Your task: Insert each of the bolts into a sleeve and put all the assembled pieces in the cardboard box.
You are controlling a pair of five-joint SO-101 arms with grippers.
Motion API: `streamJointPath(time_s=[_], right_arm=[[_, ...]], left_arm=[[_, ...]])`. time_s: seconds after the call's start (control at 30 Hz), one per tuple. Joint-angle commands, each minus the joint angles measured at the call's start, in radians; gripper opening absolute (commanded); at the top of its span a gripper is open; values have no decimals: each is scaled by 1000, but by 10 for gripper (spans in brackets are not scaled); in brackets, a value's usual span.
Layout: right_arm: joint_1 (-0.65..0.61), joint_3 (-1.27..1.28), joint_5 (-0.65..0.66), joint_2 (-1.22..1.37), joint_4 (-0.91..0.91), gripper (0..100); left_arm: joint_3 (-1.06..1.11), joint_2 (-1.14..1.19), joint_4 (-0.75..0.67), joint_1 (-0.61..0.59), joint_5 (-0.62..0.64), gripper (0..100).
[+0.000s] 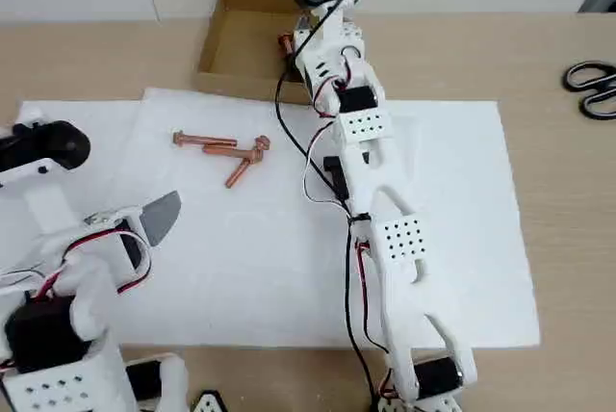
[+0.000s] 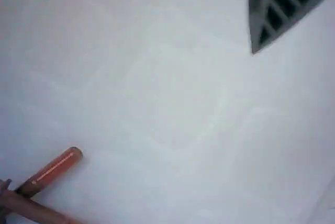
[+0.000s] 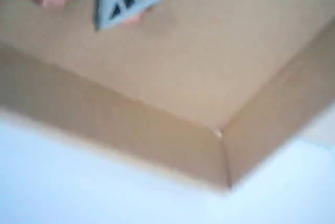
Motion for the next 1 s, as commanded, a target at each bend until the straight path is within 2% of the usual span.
streamJointPath(time_s=[0.0,0.3,0.7,0.97], right_arm=[[4,-196,-3,-19,165,139],[47,-253,-9,-139,518,139],[62,-252,-11,-364,1104,139],[116,-245,-9,-374,1155,139]], left_arm=[[-2,-9,2,0,-8,338],[-2,-9,5,0,-8,338],[-2,-9,8,0,-9,338],[-2,-9,9,0,-9,338]])
